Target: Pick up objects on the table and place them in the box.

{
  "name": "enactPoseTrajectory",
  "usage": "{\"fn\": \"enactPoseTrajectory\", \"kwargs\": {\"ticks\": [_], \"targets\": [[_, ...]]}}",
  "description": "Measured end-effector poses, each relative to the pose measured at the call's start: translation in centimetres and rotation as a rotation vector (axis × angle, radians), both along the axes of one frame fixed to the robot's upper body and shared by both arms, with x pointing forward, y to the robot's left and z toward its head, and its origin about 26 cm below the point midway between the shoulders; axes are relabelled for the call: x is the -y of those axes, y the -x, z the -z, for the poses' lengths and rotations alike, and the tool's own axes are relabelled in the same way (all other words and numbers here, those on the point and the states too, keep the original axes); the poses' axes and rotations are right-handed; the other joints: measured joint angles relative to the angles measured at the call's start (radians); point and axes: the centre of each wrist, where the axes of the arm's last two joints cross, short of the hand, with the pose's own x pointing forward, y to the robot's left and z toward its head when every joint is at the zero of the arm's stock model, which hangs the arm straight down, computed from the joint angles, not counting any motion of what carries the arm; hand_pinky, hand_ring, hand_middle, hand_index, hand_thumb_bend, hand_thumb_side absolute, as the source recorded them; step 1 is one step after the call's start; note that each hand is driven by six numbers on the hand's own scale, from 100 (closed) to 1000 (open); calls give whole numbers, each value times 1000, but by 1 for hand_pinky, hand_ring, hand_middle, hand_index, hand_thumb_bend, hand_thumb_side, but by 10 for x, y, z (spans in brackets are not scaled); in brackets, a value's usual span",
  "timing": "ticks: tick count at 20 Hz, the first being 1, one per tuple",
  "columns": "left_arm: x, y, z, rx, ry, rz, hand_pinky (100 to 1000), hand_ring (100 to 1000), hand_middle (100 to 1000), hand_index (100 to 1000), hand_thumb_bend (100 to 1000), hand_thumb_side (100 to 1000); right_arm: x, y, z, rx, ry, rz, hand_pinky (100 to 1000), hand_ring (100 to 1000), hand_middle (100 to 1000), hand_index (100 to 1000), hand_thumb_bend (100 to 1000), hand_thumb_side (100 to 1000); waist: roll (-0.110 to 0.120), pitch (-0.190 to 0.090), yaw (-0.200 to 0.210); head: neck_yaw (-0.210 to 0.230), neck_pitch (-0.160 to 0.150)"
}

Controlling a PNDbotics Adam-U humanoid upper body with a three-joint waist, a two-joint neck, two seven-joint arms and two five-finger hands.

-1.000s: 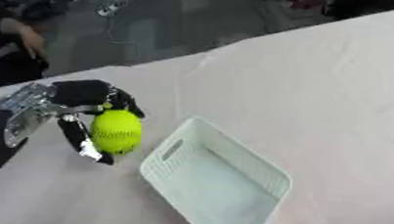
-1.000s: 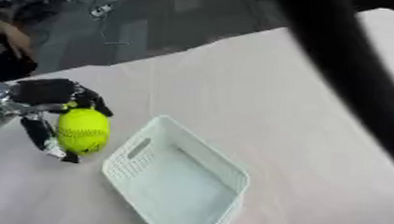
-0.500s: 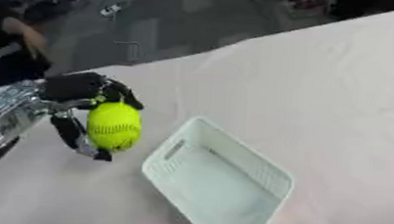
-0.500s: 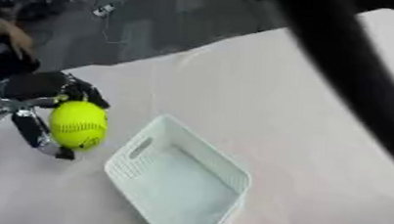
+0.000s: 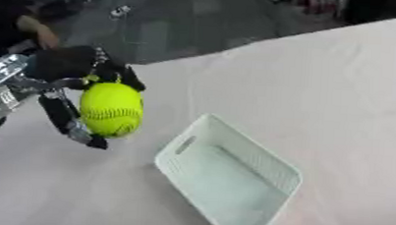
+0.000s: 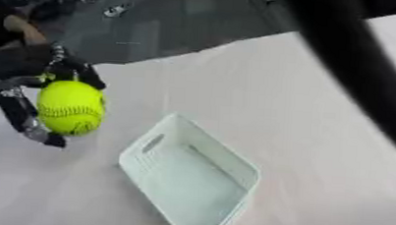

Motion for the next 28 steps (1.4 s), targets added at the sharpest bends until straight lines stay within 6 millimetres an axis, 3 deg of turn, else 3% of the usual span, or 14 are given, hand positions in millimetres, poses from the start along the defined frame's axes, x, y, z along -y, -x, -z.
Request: {"fn": "enactPoseTrajectory", "kwargs": {"ticks": [8,17,18,19,20,21,22,24,25,26,28], "targets": [[55,-7,-16,-10,-14,174,100,100,226,498,100,671,-2,-1,-2,2,1,-10,100,275,391,583,100,944,7,-1,-17,1,-1],[92,-15,-25,-69,27,303,100,100,250,505,100,673,-4,-1,-9,-3,-9,-30,100,275,391,585,100,950,23,-1,-33,1,-4],[94,-16,-26,-74,33,311,100,100,329,537,100,667,-4,-1,-11,-1,-10,-33,100,275,391,585,100,953,24,-1,-33,1,-7],[95,-16,-27,-77,36,317,100,189,422,608,100,659,-5,-1,-11,-1,-11,-35,100,275,391,585,100,954,25,-1,-34,1,-11],[97,-16,-28,-80,37,322,453,581,734,846,135,711,-5,-1,-12,0,-13,-37,100,274,391,585,100,957,26,-1,-35,1,-13],[97,-16,-28,-83,31,322,684,790,883,957,214,788,-5,-1,-13,-2,-15,-38,100,274,390,585,100,965,26,-1,-35,1,-15],[98,-16,-28,-86,17,316,834,894,959,1000,286,796,-5,-1,-13,-4,-18,-39,100,275,390,586,100,969,26,-1,-36,3,-16],[96,-18,-27,-92,-18,284,987,995,1000,1000,395,809,-4,-1,-13,-7,-24,-40,100,274,390,586,100,975,26,-1,-36,10,-16],[94,-19,-26,-93,-34,265,954,976,1000,1000,369,806,-4,-1,-14,-7,-27,-42,100,274,390,586,100,974,26,-1,-36,12,-16],[93,-20,-26,-93,-52,247,1000,1000,1000,1000,522,844,-4,-1,-15,-5,-30,-45,100,274,390,586,100,979,26,-1,-36,13,-16],[90,-22,-25,-91,-82,216,1000,1000,1000,1000,616,881,-4,-1,-16,-9,-33,-47,100,274,390,586,100,984,26,-1,-38,13,-16]]}}
